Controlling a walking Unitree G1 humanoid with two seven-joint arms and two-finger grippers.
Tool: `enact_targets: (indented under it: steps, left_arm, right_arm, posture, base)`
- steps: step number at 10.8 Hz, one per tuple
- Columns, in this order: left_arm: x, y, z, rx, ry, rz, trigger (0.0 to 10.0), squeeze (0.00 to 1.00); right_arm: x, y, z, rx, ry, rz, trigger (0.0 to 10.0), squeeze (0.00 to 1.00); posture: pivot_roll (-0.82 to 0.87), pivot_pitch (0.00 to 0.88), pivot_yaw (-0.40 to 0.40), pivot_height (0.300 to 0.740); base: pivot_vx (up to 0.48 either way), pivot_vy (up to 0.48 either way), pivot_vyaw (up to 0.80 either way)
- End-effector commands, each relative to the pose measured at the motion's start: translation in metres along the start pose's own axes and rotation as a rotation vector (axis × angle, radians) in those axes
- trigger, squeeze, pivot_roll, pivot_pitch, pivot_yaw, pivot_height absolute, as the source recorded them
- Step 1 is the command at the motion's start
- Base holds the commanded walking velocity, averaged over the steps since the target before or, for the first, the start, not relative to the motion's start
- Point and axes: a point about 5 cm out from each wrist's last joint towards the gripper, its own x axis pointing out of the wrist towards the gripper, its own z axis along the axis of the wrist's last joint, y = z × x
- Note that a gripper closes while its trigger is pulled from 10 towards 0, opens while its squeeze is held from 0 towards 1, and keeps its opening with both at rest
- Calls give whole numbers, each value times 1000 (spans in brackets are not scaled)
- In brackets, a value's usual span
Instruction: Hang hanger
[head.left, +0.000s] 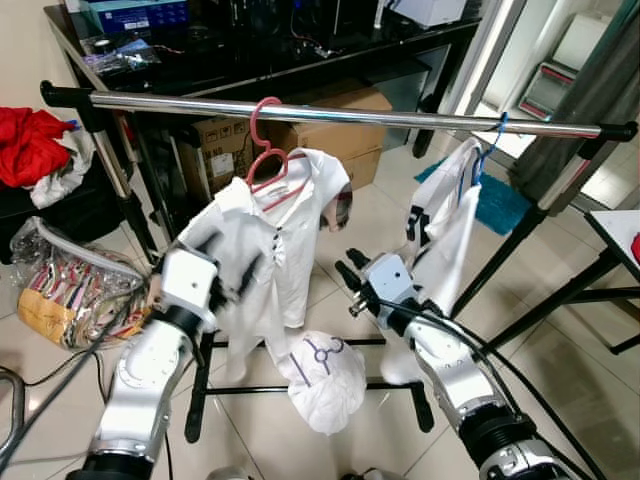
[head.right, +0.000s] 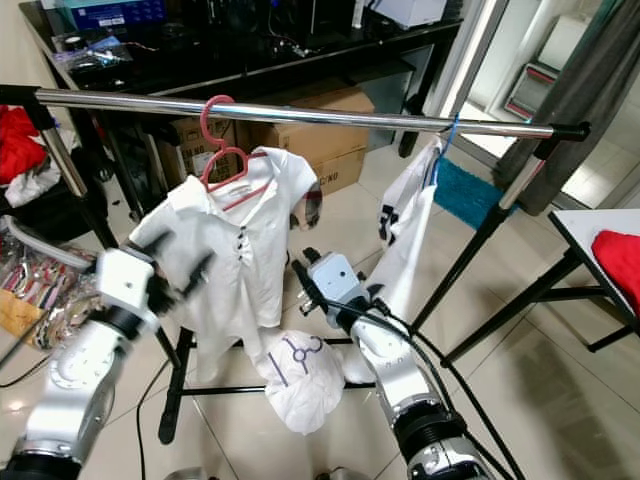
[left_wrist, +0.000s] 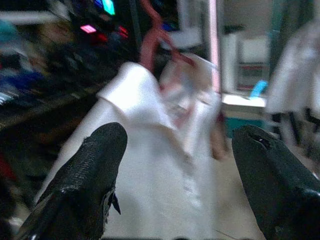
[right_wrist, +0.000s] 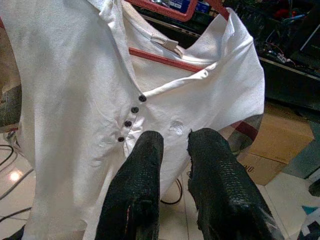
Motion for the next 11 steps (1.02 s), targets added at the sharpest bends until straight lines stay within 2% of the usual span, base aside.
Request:
enact_targets:
  steps: [1,2,3,4,5,6,7,8,11]
  left_arm:
    - [-1,8,7,69,-32,48,10000,0]
    - [-3,23,14,126,-61,137,10000,0]
    - [-6,35,19,139,-72,181,10000,0]
    - [-12,53,16,121,-49,250,10000,0]
    - [-17,68,9,68,-19,326,10000,0]
    - [-19,74,0,-24,7,361,10000,0]
    - [-19,71,-13,-119,49,346,10000,0]
    - [-18,64,-19,-145,67,307,10000,0]
    - [-2,31,-30,-247,98,104,10000,0]
  right_arm:
    - [0,-5,3,0,-9,-20,10000,0]
    - [0,-5,2,2,-6,-20,10000,0]
    - [0,-4,2,3,-5,-17,10000,0]
    - [0,-3,3,2,-7,-12,10000,0]
    - [1,-4,5,-3,-17,-10,10000,0]
    - [2,-5,7,-4,-28,-10,10000,0]
    - [2,-6,8,-2,-33,-11,10000,0]
    - [2,-7,9,-1,-40,-10,10000,0]
    - [3,-8,16,3,-72,-13,10000,0]
  posture:
    - [121,21,-71,740]
    - [126,22,-70,740]
    - [131,23,-72,740]
    - [132,23,-73,740]
    - [128,20,-76,740]
    - [128,20,-76,740]
    - [120,17,-79,740]
    - [118,16,-80,740]
    - [112,15,-80,740]
  base:
    - [0,0,0]
    - [0,0,0]
    - [0,0,0]
    - [0,0,0]
    - [0,0,0]
    - [0,0,0]
    - [0,0,0]
    - [0,0,0]
    - [0,0,0]
